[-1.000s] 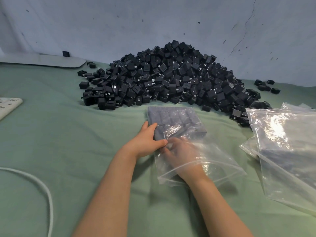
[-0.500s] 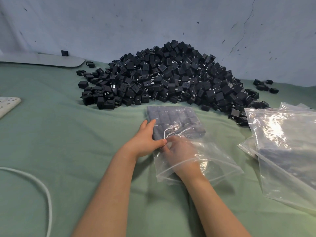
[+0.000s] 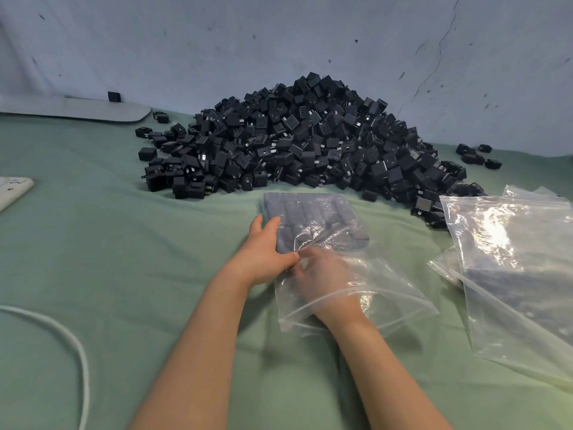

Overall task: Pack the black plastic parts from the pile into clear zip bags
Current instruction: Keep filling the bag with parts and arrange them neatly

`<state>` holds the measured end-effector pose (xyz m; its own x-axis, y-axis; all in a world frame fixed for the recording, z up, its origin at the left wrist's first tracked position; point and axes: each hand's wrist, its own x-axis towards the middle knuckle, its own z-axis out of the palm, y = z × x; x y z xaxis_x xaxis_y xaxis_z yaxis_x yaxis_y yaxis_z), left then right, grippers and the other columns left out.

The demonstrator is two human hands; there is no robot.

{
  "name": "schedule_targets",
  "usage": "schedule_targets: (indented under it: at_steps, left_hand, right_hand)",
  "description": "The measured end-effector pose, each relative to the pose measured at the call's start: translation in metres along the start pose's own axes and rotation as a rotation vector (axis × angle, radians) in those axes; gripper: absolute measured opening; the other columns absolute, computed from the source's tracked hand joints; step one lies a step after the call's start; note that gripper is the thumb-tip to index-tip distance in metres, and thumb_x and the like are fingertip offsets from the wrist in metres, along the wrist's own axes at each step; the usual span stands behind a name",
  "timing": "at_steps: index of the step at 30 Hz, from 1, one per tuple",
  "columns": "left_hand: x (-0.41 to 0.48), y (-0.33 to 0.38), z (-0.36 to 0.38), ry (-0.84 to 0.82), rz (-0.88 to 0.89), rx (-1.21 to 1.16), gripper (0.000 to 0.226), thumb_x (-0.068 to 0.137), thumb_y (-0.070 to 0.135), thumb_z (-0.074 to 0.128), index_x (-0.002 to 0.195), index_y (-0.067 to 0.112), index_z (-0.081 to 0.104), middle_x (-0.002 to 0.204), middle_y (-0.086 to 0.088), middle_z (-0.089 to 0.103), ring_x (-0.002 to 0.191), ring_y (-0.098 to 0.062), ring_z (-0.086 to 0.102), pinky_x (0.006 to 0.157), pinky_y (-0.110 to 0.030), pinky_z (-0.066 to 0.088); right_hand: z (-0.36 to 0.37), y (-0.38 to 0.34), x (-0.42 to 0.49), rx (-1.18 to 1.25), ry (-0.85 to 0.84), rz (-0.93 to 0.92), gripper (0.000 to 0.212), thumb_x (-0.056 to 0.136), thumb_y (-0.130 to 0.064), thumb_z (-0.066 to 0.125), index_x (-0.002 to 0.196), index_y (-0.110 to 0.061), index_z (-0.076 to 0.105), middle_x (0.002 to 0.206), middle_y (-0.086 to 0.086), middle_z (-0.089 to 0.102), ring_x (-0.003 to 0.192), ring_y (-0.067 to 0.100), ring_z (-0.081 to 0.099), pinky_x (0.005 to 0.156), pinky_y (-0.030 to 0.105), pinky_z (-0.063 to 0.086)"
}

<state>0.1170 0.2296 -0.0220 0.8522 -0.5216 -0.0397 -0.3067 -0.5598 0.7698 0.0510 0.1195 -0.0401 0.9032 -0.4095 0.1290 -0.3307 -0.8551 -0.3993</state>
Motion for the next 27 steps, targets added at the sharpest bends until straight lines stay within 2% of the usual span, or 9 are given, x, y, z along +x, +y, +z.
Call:
schedule_targets:
  at_steps: [3,6,8,10,13,16,18,21,27]
  left_hand:
    - [0.0,0.0,0.001,0.019,-0.009,-0.021,0.081,0.087,0.031,0.064,0.151,0.021,0.015,0.158,-0.003,-0.009,0.145,-0.016,0.011,0.111,-0.024,0.016]
    - [0.002,0.001,0.004,0.072,-0.009,0.015,0.078,0.088,0.042,0.06,0.15,0.022,0.017,0.158,-0.004,-0.008,0.146,-0.02,0.004,0.115,-0.032,0.013]
    - [0.001,0.002,0.008,0.059,-0.012,0.087,0.077,0.088,0.046,0.058,0.15,0.025,0.017,0.159,-0.003,-0.01,0.146,-0.023,-0.003,0.116,-0.035,0.01]
    - [0.0,0.002,0.011,0.02,-0.02,0.167,0.075,0.089,0.048,0.056,0.15,0.028,0.017,0.158,-0.002,-0.013,0.146,-0.024,-0.008,0.116,-0.038,0.007]
    - [-0.002,0.002,0.01,-0.021,-0.033,0.229,0.077,0.088,0.052,0.054,0.151,0.03,0.013,0.158,-0.002,-0.016,0.145,-0.026,-0.011,0.117,-0.041,0.005]
    - [-0.004,0.004,0.008,-0.011,-0.058,0.204,0.09,0.086,0.051,0.058,0.152,0.023,0.002,0.158,-0.005,-0.014,0.146,-0.025,-0.01,0.117,-0.039,0.004]
    - [-0.004,0.007,0.007,0.021,-0.091,0.122,0.097,0.084,0.047,0.063,0.151,0.01,0.002,0.159,-0.011,0.001,0.146,-0.027,0.004,0.119,-0.039,0.011]
    - [-0.002,0.015,0.009,0.07,-0.121,-0.049,0.088,0.084,0.036,0.067,0.147,0.004,0.015,0.153,-0.011,0.022,0.138,-0.026,0.028,0.112,-0.041,0.028]
    - [-0.003,0.023,0.026,0.057,-0.14,0.02,0.087,0.093,0.021,0.054,0.149,0.004,-0.011,0.159,-0.008,-0.012,0.147,-0.022,-0.002,0.116,-0.03,0.006]
  right_hand:
    - [-0.021,0.004,-0.025,-0.059,-0.105,-0.13,0.025,0.096,-0.031,0.046,0.113,-0.019,0.06,0.117,0.007,0.056,0.107,0.025,0.055,0.086,0.035,0.044]
    - [-0.056,0.015,-0.067,0.028,-0.314,-0.35,0.019,0.096,-0.024,0.045,0.106,-0.025,0.061,0.108,-0.01,0.054,0.105,0.011,0.052,0.089,0.021,0.039]
    - [-0.087,0.02,-0.085,0.064,-0.443,-0.378,0.021,0.096,-0.033,0.047,0.105,-0.03,0.065,0.102,-0.023,0.06,0.1,-0.005,0.053,0.087,0.01,0.039]
    - [-0.113,0.02,-0.089,0.215,-0.481,-0.341,0.024,0.092,-0.047,0.049,0.1,-0.034,0.067,0.093,-0.025,0.067,0.092,-0.005,0.06,0.084,0.015,0.046]
    - [-0.123,0.016,-0.064,0.45,-0.191,-0.287,0.032,0.088,-0.051,0.048,0.091,-0.027,0.07,0.084,-0.013,0.071,0.08,0.006,0.065,0.079,0.034,0.054]
    - [-0.097,0.023,-0.014,0.311,0.098,-0.085,0.025,0.095,-0.029,0.05,0.112,-0.022,0.066,0.113,-0.009,0.066,0.106,0.011,0.06,0.094,0.032,0.046]
    - [-0.073,0.038,0.011,0.202,0.103,0.047,0.035,0.097,-0.025,0.048,0.13,-0.016,0.055,0.134,0.003,0.054,0.122,0.02,0.05,0.102,0.032,0.038]
    - [-0.047,0.056,0.022,0.173,0.082,0.119,0.04,0.097,-0.027,0.049,0.135,-0.015,0.05,0.138,0.007,0.05,0.125,0.024,0.046,0.1,0.032,0.036]
    - [-0.036,0.061,0.025,0.165,0.128,0.129,0.038,0.093,-0.03,0.054,0.129,-0.017,0.055,0.129,0.007,0.056,0.116,0.024,0.051,0.084,0.027,0.035]
